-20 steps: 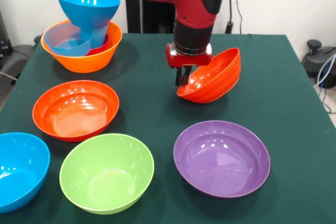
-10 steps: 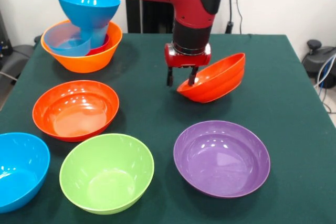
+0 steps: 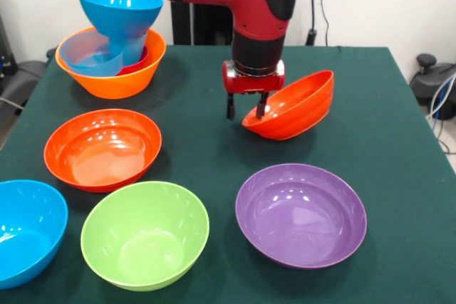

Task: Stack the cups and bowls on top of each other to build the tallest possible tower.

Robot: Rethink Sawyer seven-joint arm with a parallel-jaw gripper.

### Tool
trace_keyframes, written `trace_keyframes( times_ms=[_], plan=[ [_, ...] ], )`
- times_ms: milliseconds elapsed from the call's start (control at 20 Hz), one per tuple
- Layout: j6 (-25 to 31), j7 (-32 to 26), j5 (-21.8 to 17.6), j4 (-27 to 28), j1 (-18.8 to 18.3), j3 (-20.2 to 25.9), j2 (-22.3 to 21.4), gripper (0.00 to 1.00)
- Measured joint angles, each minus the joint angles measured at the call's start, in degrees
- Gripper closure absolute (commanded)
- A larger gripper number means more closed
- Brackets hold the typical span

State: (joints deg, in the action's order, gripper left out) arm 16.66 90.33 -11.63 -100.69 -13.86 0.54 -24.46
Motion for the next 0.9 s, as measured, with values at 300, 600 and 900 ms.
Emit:
trace_keyframes(
  times_ms=[300, 600, 900],
  plan=[
    [0.0, 0.0, 0.0, -2.3, -6.6, 5.8, -1.1, 0.00],
    [0.0, 0.0, 0.0, -4.5, -11.4, 10.7, -2.2, 0.00],
    [0.0, 0.0, 0.0, -6.0, -14.1, 15.3, -2.7, 0.00]
  ],
)
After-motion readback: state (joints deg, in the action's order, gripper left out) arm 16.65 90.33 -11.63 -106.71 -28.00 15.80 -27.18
